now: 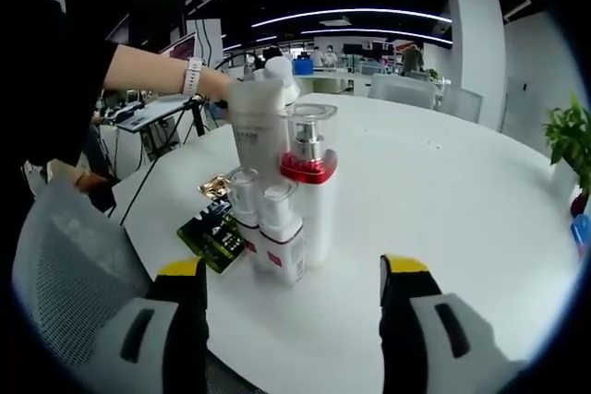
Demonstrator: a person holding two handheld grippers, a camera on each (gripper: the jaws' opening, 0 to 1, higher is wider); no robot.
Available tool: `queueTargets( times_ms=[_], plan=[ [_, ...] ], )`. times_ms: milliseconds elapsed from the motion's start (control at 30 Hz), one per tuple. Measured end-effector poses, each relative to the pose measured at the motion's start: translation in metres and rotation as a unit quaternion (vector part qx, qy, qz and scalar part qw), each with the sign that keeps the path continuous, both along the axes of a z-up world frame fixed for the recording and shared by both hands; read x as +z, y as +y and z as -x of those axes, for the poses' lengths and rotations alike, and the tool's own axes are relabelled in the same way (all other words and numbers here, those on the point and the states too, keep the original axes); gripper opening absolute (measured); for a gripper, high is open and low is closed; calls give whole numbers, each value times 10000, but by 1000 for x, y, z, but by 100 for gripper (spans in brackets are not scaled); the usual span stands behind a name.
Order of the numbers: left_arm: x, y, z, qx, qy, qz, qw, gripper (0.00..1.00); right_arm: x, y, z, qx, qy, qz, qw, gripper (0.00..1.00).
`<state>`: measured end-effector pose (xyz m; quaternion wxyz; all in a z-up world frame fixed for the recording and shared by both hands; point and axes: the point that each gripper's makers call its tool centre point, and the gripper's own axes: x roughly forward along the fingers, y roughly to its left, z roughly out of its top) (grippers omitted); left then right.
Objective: Arrange the skincare products in the storage area until every visible bottle or jar stands upright without overlapping.
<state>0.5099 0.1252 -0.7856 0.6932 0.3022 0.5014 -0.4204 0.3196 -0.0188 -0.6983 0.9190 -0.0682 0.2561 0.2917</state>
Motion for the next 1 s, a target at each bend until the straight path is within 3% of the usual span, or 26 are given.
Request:
queueTargets(
  times_ms=[433, 1000],
  plan=[
    [1, 2, 7, -21, 69, -35, 10000, 36, 2, 2, -1, -22, -38, -102, 9999, 85],
    [14, 5, 4, -50, -90, -23, 9999, 36, 0, 5, 0, 53, -35, -80, 9999, 97]
  ],
)
